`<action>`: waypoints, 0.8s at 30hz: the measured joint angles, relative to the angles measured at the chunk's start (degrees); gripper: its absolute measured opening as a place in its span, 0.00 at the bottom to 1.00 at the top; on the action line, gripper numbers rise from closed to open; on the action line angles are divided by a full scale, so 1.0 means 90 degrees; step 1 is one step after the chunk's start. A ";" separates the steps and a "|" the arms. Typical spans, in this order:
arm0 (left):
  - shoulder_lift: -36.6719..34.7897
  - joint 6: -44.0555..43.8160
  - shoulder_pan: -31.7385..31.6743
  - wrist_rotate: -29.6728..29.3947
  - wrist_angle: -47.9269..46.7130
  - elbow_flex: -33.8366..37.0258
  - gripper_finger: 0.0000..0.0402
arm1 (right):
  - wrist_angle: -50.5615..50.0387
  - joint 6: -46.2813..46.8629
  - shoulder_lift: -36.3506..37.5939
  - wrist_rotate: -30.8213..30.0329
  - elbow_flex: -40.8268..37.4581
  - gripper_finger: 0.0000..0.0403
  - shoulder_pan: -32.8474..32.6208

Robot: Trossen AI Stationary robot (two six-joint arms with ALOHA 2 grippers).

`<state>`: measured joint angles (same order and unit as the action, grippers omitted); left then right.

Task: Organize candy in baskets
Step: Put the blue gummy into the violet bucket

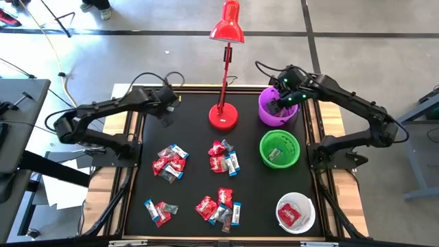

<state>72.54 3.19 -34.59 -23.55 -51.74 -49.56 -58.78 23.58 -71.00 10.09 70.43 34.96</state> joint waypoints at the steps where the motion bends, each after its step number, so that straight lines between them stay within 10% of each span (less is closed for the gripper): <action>1: 0.0111 0.0493 0.0000 -0.0001 0.0011 0.0000 0.25 | 0.0000 -0.0008 0.0000 -0.0001 0.0000 0.39 -0.0018; 10: 0.0931 0.2593 -0.0052 -0.0683 0.0550 0.0000 0.25 | 0.0000 -0.0076 0.0002 -0.0003 0.0000 0.39 -0.0177; 24: 0.1650 0.3530 -0.1165 0.0291 0.1002 -0.0152 0.25 | 0.0039 -0.0074 0.0002 -0.0073 0.0000 0.39 -0.0330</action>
<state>87.39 34.96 -45.07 -20.93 -42.72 -50.93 -58.43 22.91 -70.98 9.43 70.43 31.99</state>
